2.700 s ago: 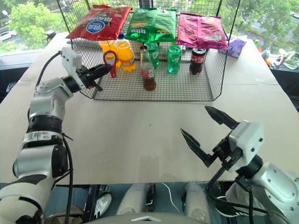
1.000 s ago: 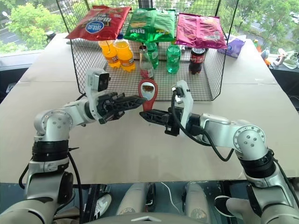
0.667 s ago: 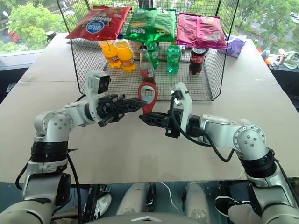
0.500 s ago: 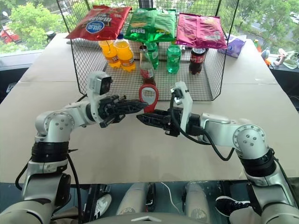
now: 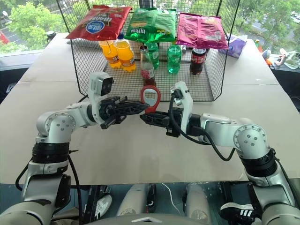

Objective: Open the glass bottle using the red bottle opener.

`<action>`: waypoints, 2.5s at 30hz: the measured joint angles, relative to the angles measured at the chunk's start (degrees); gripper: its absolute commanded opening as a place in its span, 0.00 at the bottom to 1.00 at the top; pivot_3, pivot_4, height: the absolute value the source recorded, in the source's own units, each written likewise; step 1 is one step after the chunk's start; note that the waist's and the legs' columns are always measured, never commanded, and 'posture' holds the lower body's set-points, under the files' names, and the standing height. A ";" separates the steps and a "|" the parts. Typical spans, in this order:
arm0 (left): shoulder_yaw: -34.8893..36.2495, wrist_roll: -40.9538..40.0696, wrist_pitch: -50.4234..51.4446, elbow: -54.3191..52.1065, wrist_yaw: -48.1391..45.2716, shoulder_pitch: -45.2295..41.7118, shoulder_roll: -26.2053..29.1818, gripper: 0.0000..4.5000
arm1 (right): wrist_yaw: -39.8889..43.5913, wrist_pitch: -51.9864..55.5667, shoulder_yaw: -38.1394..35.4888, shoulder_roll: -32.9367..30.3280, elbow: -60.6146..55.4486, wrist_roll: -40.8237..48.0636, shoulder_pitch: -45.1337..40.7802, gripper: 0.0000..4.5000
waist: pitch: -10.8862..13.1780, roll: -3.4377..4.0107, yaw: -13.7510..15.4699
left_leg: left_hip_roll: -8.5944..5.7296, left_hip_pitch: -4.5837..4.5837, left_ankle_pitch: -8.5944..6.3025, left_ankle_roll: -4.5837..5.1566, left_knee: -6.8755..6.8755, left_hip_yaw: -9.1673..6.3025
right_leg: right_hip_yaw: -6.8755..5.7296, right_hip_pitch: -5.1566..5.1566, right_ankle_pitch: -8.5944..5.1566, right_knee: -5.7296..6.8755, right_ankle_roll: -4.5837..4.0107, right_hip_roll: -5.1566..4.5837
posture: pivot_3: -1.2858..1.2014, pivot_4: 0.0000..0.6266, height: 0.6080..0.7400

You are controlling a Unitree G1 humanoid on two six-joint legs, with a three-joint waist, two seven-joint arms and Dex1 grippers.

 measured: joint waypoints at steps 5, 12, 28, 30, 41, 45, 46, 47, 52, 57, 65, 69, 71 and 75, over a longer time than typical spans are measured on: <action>-0.01 -0.36 -0.01 -0.05 -0.04 0.50 -0.01 0.00 | 0.34 0.41 -0.02 0.02 -0.03 0.03 0.00 0.01 | 0.01 0.01 0.02 | 0.00 -0.01 0.00 0.00 -0.02 0.00 | 0.00 0.00 0.00 -0.02 0.00 0.00 | 0.52 0.24 1.00; 0.97 -0.44 0.02 -0.89 1.38 1.09 0.35 0.65 | 0.40 0.69 -0.14 -1.22 0.13 -0.88 0.59 0.00 | 0.02 0.02 -0.01 | 0.02 0.00 0.00 0.00 -0.08 0.01 | 0.00 0.00 0.00 -0.09 0.00 -0.01 | 0.52 0.24 1.00; 1.95 28.81 -24.29 3.44 31.07 0.12 -2.14 0.99 | -5.05 -2.80 -12.97 -12.13 -15.76 -26.45 19.12 0.00 | 0.04 0.01 0.46 | -0.08 -0.18 0.00 0.00 -0.16 -0.05 | -0.12 0.00 0.03 -0.44 0.06 0.01 | 0.52 0.24 1.00; 1.47 32.03 -28.48 7.39 31.86 -1.51 -2.35 0.99 | -5.59 -2.81 -13.94 -12.34 -17.52 -27.75 20.10 0.00 | 0.04 0.02 0.22 | -0.06 -0.19 0.00 0.00 -0.22 -0.04 | -0.11 -0.01 0.06 -0.49 0.11 0.02 | 0.52 0.24 1.00; -4.24 39.93 -41.61 28.08 27.68 -15.71 -7.75 0.99 | -8.46 -2.81 -16.28 -11.59 -21.05 -28.69 22.21 0.00 | 0.05 0.00 0.71 | -0.14 -0.40 -0.02 0.05 -0.14 -0.13 | -0.21 0.00 0.16 -0.63 0.28 0.04 | 0.52 0.24 1.00; -4.93 41.52 -44.84 35.32 25.80 -18.76 -8.48 0.99 | -10.37 -2.82 -17.86 -11.61 -23.87 -27.50 24.65 0.00 | 0.04 0.00 0.22 | -0.14 -0.41 -0.03 0.06 -0.16 -0.20 | -0.20 -0.01 0.16 -0.63 0.28 0.07 | 0.52 0.24 1.00; -4.94 41.97 -45.45 36.85 25.68 -19.09 -8.89 0.99 | -10.97 -2.81 -17.95 -11.61 -24.28 -27.25 25.35 0.00 | 0.05 0.00 0.20 | -0.13 -0.41 -0.03 0.06 -0.16 -0.19 | -0.21 -0.01 0.16 -0.63 0.28 0.08 | 0.52 0.24 1.00; -5.02 42.54 -46.14 38.87 25.64 -19.69 -9.39 0.99 | -11.82 -2.81 -18.05 -11.61 -24.74 -26.81 26.06 0.00 | 0.05 -0.01 0.21 | -0.13 -0.45 -0.03 0.06 -0.16 -0.20 | -0.22 -0.02 0.16 -0.63 0.29 0.08 | 0.52 0.24 1.00; -4.95 44.31 -49.12 45.03 26.40 -23.46 -11.64 0.99 | -15.52 -3.55 -18.22 -11.55 -27.26 -24.78 26.78 0.00 | 0.05 -0.01 0.34 | -0.13 -0.70 -0.02 0.07 0.00 -0.24 | -0.47 -0.08 0.17 -0.63 0.30 0.08 | 0.52 0.24 1.00; -4.87 45.39 -51.60 50.87 27.58 -26.75 -13.35 0.99 | -18.44 -4.34 -18.00 -11.48 -28.54 -24.23 27.46 0.00 | 0.05 -0.01 0.25 | -0.16 -0.78 -0.03 0.07 0.07 -0.32 | -0.51 -0.09 0.17 -0.63 0.30 0.08 | 0.52 0.24 1.00; -4.56 47.38 -55.56 58.96 31.37 -30.69 -15.88 0.99 | -20.92 -5.10 -17.79 -11.53 -29.15 -23.30 28.29 0.00 | 0.05 -0.02 0.30 | -0.17 -0.84 -0.02 0.08 0.10 -0.30 | -0.59 -0.09 0.18 -0.63 0.31 0.08 | 0.52 0.24 1.00; -3.55 47.91 -57.39 62.70 34.14 -32.85 -16.75 0.74 | -22.11 -5.67 -17.79 -11.80 -29.51 -22.62 28.87 0.00 | 0.05 -0.02 0.25 | -0.17 -0.84 -0.02 0.08 0.10 -0.31 | -0.59 -0.09 0.18 -0.62 0.32 0.08 | 0.52 0.24 1.00; -3.06 47.99 -58.60 64.00 34.22 -33.20 -17.18 0.54 | -22.84 -6.02 -17.79 -12.11 -30.08 -22.10 29.26 0.00 | 0.05 -0.02 0.23 | -0.17 -0.84 -0.02 0.08 0.10 -0.30 | -0.59 -0.09 0.18 -0.62 0.32 0.08 | 0.52 0.24 1.00; -2.75 48.24 -59.96 65.54 34.20 -33.63 -17.42 0.54 | -23.62 -6.41 -17.79 -12.85 -30.48 -21.73 29.68 0.00 | 0.04 -0.03 0.26 | -0.17 -0.84 -0.02 0.08 0.12 -0.30 | -0.59 -0.08 0.18 -0.60 0.32 0.08 | 0.52 0.24 1.00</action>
